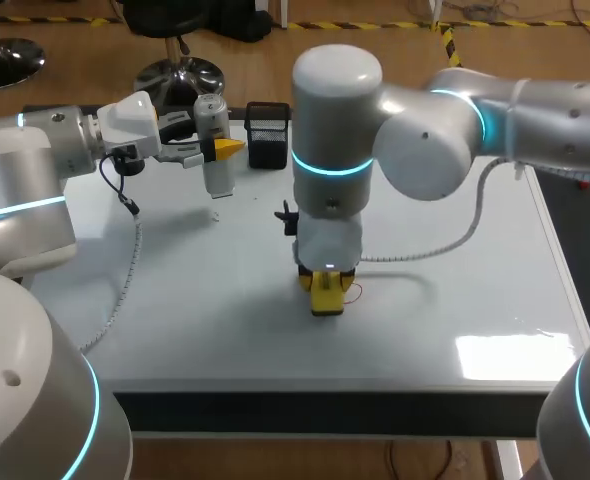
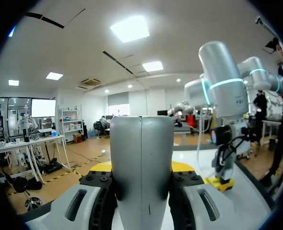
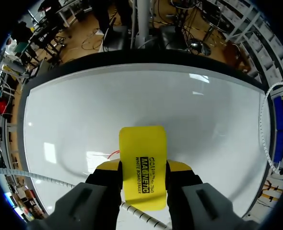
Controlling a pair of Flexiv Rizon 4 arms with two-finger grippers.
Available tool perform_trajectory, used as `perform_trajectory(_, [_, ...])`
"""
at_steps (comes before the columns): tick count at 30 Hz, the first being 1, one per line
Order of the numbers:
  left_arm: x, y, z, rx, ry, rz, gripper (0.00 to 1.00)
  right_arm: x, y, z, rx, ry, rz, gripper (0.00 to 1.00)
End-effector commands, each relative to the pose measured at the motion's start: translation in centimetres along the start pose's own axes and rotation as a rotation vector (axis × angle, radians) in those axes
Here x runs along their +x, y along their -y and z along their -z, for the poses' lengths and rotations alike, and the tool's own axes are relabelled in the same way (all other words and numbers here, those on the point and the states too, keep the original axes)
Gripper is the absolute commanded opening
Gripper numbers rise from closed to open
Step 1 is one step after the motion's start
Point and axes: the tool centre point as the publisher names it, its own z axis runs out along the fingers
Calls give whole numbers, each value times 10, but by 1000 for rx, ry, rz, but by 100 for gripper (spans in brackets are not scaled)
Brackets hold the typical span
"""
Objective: Pick up the inspection probe, press it on each red-marked spot on the whiteboard one by one, put down the probe, pick up the eraser, and wipe off all the red marks.
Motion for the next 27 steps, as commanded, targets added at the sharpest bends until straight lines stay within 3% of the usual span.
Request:
perform_trajectory(1, [0, 1, 0, 2, 1, -1, 0, -2, 2, -4, 0, -1, -1, 0])
perform_trajectory(27, [0, 1, 0, 2, 1, -1, 0, 11, 0, -22, -25, -12, -22, 0])
